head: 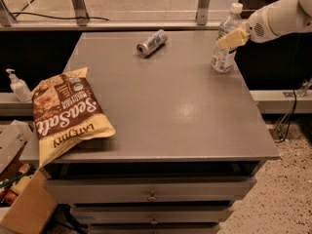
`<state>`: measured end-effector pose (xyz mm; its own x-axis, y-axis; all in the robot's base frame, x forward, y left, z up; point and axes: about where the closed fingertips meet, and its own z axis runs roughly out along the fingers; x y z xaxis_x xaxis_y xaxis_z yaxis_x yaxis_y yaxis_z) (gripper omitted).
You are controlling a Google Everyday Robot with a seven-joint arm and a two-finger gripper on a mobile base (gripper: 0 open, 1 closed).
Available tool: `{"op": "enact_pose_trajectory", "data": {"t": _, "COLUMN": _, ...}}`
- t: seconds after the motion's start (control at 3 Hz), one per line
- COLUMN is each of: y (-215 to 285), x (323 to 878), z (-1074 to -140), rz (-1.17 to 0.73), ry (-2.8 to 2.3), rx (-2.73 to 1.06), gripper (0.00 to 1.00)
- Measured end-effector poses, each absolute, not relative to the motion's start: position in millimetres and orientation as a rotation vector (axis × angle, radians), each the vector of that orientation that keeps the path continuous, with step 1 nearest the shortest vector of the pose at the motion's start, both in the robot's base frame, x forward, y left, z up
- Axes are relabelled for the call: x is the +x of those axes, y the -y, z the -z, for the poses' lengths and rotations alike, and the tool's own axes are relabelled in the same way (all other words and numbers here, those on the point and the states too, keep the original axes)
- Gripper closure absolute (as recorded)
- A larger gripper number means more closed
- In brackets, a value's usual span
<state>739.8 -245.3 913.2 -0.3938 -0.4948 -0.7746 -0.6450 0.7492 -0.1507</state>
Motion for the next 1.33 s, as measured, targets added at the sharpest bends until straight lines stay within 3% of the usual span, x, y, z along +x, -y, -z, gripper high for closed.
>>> {"op": "enact_pose_trajectory", "data": {"t": 0.67, "y": 217.2, "x": 726.2, "z": -939.1, "rz": -0.367, "ry": -1.995, "rx": -0.921, "gripper": 0.87}}
{"op": "enact_pose_trajectory", "data": {"t": 1.0, "y": 179.8, "x": 690.2, "z": -962.7, "rz": -0.51, "ry": -1.907, "rx": -1.037, "gripper": 1.0}}
{"op": "enact_pose_trajectory", "data": {"t": 1.33, "y": 126.7, "x": 639.9, "z": -981.7, "rz": -0.675, "ry": -1.789, "rx": -1.191, "gripper": 1.0}}
